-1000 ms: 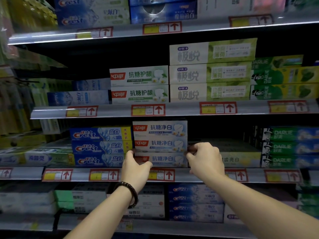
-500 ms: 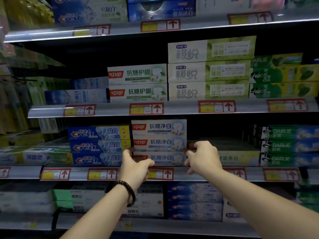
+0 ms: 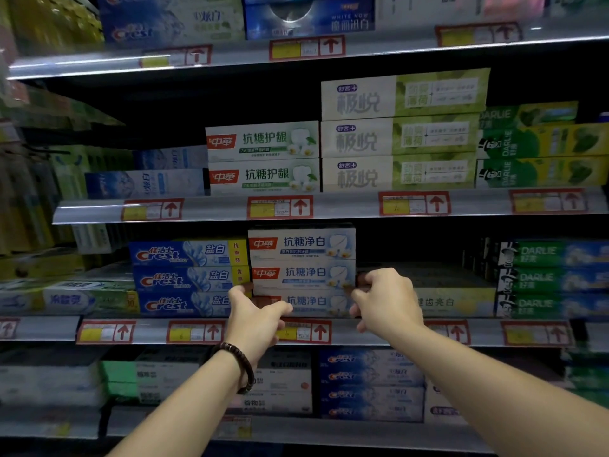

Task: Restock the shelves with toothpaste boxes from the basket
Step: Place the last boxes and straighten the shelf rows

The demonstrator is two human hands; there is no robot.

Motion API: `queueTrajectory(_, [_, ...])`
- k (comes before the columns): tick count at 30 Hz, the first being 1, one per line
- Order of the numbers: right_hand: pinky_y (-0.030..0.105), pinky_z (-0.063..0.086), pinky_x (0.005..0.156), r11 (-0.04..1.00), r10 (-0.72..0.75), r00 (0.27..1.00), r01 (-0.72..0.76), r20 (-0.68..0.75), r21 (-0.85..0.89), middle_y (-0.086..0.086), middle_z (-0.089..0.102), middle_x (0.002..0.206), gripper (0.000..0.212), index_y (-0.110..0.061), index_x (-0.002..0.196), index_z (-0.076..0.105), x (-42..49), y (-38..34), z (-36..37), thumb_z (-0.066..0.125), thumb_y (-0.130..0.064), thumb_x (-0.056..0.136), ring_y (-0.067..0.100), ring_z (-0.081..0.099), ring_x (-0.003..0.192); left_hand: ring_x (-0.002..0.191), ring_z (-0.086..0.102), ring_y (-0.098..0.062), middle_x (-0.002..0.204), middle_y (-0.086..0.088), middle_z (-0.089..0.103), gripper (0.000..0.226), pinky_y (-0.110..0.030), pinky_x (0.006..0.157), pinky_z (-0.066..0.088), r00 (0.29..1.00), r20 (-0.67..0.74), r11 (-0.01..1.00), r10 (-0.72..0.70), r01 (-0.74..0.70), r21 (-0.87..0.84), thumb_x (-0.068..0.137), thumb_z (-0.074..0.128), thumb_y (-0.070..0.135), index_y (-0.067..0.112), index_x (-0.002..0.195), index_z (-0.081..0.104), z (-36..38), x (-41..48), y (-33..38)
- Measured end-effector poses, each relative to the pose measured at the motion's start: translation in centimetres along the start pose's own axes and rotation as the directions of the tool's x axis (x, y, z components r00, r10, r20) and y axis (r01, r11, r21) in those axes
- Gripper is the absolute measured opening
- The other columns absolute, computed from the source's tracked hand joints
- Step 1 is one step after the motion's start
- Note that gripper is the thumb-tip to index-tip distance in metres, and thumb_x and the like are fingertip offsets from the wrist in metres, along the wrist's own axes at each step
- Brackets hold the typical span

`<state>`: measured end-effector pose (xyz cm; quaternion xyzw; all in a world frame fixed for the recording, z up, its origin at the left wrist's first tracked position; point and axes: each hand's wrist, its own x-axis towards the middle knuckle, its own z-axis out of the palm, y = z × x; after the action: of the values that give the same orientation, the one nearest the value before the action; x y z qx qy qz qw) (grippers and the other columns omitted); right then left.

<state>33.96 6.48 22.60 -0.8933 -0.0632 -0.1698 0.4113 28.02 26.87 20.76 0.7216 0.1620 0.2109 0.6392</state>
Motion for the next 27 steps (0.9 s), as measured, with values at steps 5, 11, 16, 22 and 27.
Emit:
queueTrajectory(5, [0.037, 0.065, 0.064, 0.998, -0.037, 0.999, 0.037, 0.006, -0.056, -0.008, 0.074, 0.064, 0.022, -0.027, 0.125, 0.069, -0.2, 0.2, -0.2, 0.066, -0.027, 0.103, 0.007, 0.068, 0.045, 0.095, 0.071, -0.021, 0.114, -0.004, 0.060, 0.093, -0.036, 0.070, 0.062, 1.000, 0.003, 1.000, -0.002, 0.002, -0.004, 0.090, 0.079, 0.016, 0.032, 0.156, 0.014, -0.1, -0.1, 0.2])
queueTrajectory(11, [0.035, 0.065, 0.063, 0.999, -0.028, 0.999, 0.029, 0.015, -0.029, -0.007, 0.074, 0.064, 0.042, -0.023, 0.145, 0.059, -0.1, 0.5, -0.1, 0.066, -0.029, 0.104, 0.008, 0.068, 0.044, 0.093, 0.071, -0.022, 0.112, -0.003, 0.059, 0.092, -0.037, 0.071, 0.063, 1.000, -0.008, 1.000, -0.002, 0.002, 0.002, 0.092, 0.077, 0.014, 0.030, 0.157, 0.014, 0.1, -0.4, 0.3])
queueTrajectory(16, [0.036, 0.065, 0.062, 1.000, -0.018, 0.999, 0.019, 0.034, -0.003, -0.006, 0.075, 0.066, 0.047, -0.022, 0.149, 0.055, -0.2, 0.5, 0.0, 0.066, -0.029, 0.104, 0.009, 0.069, 0.045, 0.094, 0.071, -0.023, 0.112, -0.003, 0.058, 0.093, -0.037, 0.070, 0.062, 1.000, -0.015, 1.000, -0.014, 0.014, -0.018, 0.091, 0.078, 0.013, 0.032, 0.157, 0.014, 0.2, -0.4, 0.2])
queueTrajectory(22, [0.038, 0.066, 0.066, 0.999, -0.036, 0.999, 0.036, -0.001, 0.008, -0.003, 0.076, 0.083, 0.053, -0.017, 0.146, 0.053, -0.4, 0.4, -0.7, 0.070, -0.038, 0.100, 0.009, 0.070, 0.045, 0.093, 0.071, -0.023, 0.116, -0.003, 0.056, 0.095, -0.035, 0.067, 0.060, 1.000, -0.028, 1.000, -0.005, 0.004, -0.019, 0.093, 0.076, 0.013, 0.031, 0.159, 0.010, 0.2, -0.6, 0.2])
queueTrajectory(27, [0.037, 0.065, 0.064, 0.997, -0.061, 0.998, 0.061, -0.003, -0.045, 0.000, 0.073, 0.093, 0.061, -0.015, 0.141, 0.054, -0.7, 0.5, -1.3, 0.072, -0.052, 0.097, 0.006, 0.069, 0.045, 0.088, 0.071, -0.023, 0.111, 0.003, 0.050, 0.087, -0.035, 0.067, 0.060, 1.000, -0.026, 1.000, 0.003, -0.003, -0.012, 0.093, 0.076, 0.011, 0.029, 0.154, 0.017, 0.4, -0.9, 0.3])
